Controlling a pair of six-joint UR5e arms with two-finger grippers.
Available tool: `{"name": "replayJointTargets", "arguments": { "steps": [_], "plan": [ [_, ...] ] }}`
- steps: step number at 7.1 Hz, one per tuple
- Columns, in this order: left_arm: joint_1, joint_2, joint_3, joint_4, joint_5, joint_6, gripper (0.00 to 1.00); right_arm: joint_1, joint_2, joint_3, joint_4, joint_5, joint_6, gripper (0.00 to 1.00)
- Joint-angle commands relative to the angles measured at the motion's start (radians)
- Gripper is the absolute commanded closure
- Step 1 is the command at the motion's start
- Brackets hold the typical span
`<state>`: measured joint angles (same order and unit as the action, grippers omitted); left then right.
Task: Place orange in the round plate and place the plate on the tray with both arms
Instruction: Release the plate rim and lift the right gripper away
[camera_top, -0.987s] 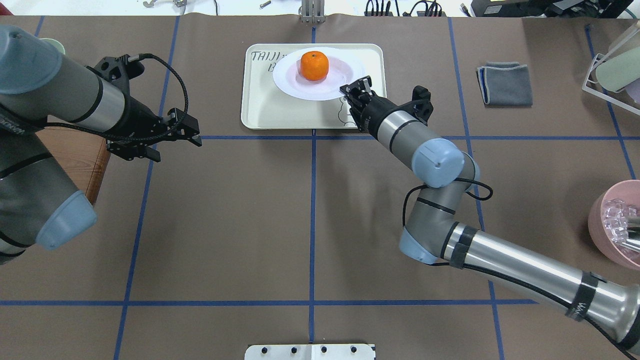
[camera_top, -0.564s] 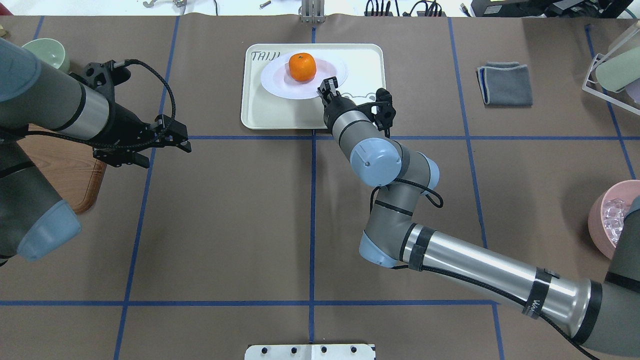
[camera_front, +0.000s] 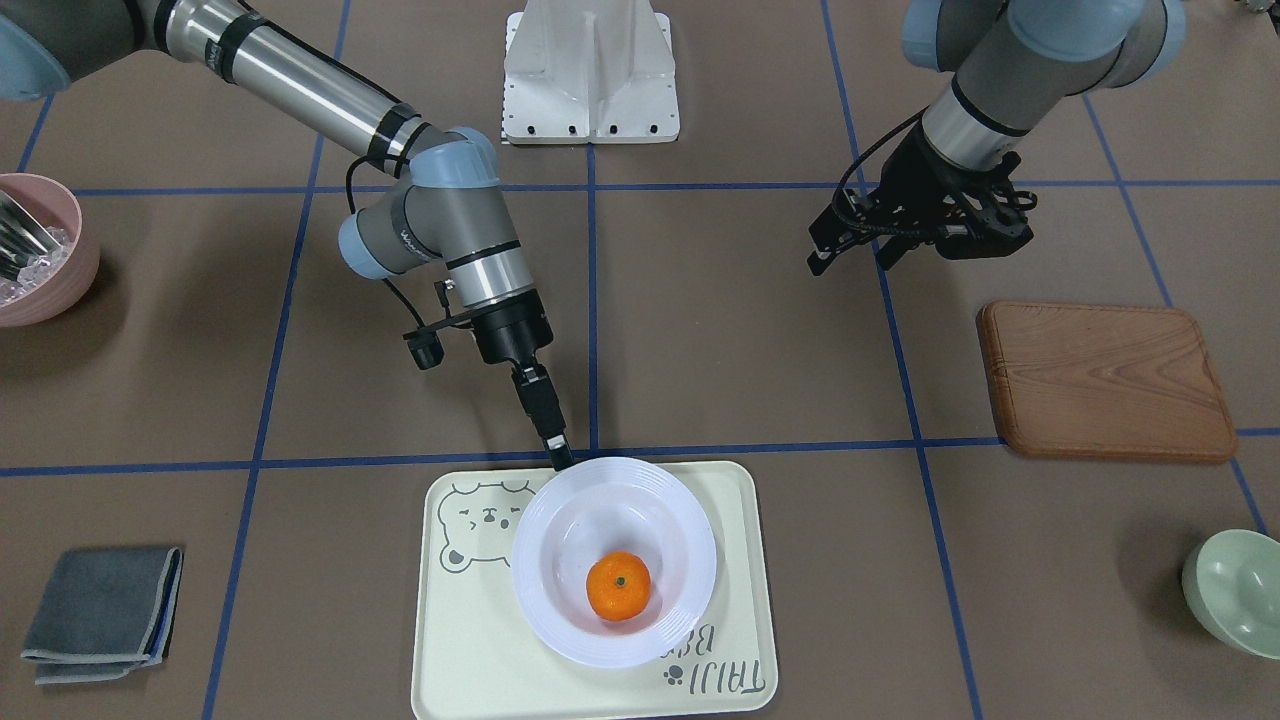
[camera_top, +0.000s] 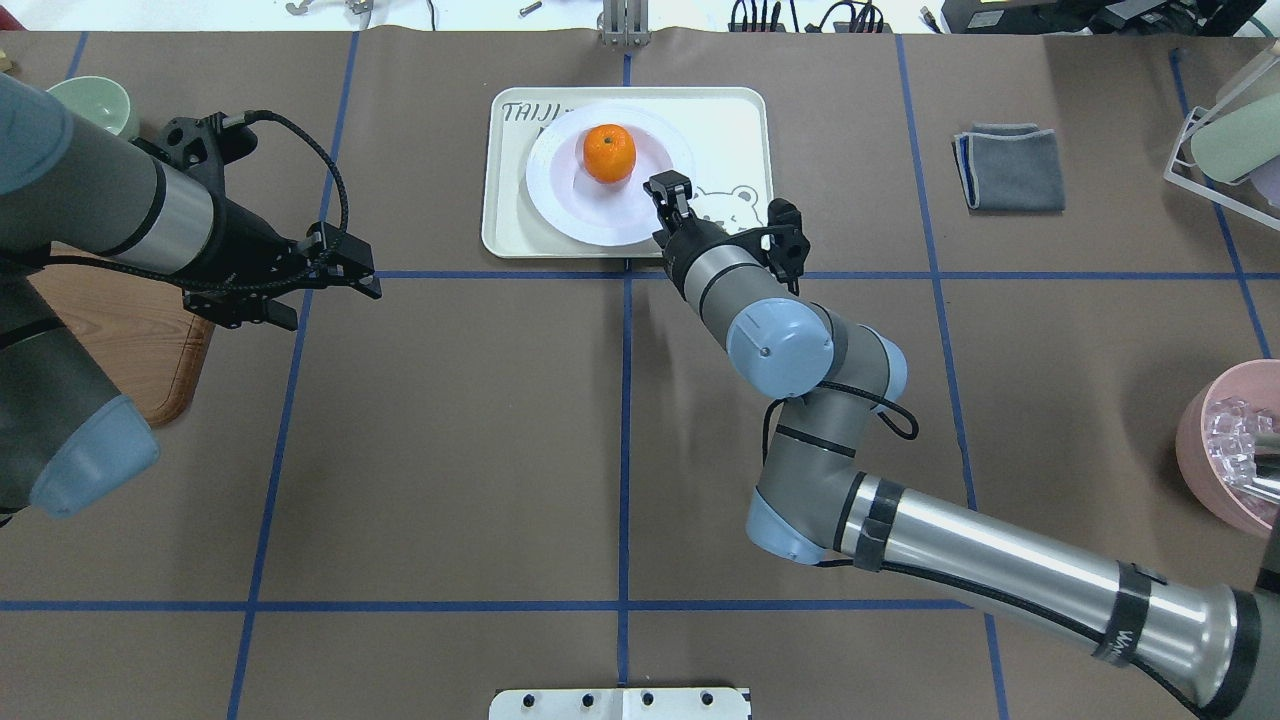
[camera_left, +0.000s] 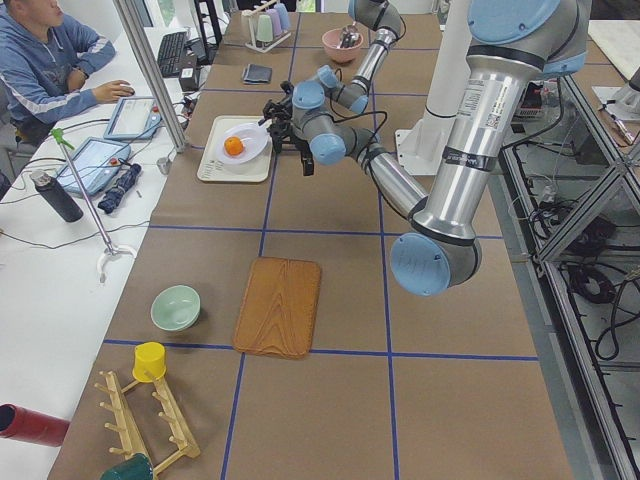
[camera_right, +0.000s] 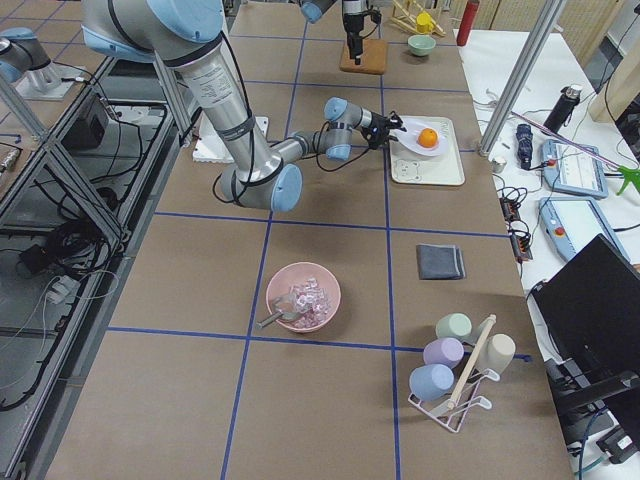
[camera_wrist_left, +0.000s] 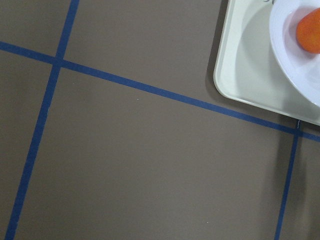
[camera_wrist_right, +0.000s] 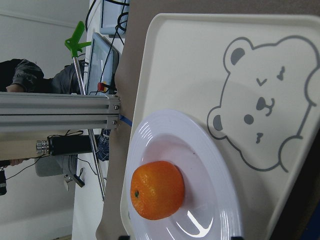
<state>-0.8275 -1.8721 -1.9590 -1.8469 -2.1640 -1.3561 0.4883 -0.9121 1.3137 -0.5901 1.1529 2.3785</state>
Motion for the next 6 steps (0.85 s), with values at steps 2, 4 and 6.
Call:
{"name": "replayJointTargets", "arguments": {
  "steps": [2,4,6],
  "plan": [
    [-0.013,-0.004,0.0,0.0,0.0,0.003,0.02,0.015,-0.199,0.272,-0.039,0.158,-0.129,0.0],
    [-0.05,0.007,0.003,0.002,0.0,0.076,0.02,0.086,-0.316,0.346,-0.037,0.351,-0.498,0.0],
    [-0.111,0.103,0.005,0.003,0.0,0.284,0.02,0.323,-0.326,0.3,-0.136,0.761,-0.845,0.0]
  ]
}}
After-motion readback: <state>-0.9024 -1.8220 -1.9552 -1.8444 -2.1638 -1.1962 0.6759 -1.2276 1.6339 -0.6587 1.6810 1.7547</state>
